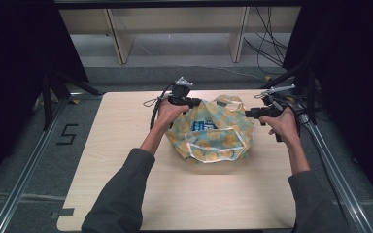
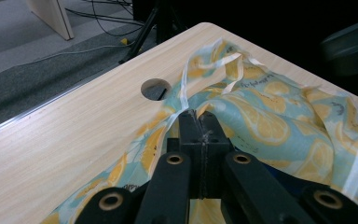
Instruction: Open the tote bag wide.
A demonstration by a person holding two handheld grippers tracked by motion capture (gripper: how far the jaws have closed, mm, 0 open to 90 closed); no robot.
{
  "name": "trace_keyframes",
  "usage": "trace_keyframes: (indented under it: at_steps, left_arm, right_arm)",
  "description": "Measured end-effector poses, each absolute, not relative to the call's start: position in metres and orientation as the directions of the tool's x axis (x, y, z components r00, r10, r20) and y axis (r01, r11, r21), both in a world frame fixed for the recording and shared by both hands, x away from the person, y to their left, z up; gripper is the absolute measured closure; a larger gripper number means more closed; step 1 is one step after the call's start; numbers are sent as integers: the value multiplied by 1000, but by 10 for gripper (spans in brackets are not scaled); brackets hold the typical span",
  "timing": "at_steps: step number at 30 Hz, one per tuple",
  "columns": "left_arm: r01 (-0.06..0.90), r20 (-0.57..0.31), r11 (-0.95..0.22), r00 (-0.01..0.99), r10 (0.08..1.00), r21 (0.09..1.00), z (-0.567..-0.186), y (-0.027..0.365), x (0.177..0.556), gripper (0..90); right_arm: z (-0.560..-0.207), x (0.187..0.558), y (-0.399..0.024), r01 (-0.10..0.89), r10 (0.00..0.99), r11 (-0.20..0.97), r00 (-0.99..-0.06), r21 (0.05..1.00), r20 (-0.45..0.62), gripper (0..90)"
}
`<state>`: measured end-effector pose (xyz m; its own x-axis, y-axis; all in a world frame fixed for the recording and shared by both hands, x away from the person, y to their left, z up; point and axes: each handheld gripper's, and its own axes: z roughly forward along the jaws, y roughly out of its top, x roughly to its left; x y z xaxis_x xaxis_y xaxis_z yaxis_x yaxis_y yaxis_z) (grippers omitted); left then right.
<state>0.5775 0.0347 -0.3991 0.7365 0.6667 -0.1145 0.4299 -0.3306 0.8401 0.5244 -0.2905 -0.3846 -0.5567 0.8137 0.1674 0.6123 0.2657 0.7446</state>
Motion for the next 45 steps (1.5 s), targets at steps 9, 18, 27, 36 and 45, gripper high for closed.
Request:
trace_keyframes:
  at_steps: [9,18,27,36,45]
  left_arm:
    - [437,-130,-321,737,663,840,-401,30,577,893]
    - [422,-131,-331,761,635,844,-396,34,570,884]
    - [347,14,-445,776,631,826,-391,35,525,626]
    - [446,108,-584,726,680,678,-421,26,521,463]
    - [436,108,-562,716,690,703,-435,35,546,892]
  right_arm:
    - [-387,514,-209,511,727,462,-686,725,20,606]
    - [-410,533,-168,537,745,566,-658,626,-110,837]
    - [-385,556,-200,567,804,462,-593,682,-52,900]
    - [-367,572,-206,565,829,426,-557,707,-54,900]
    - [-373,576,-207,583,834,425,-550,693,-49,900]
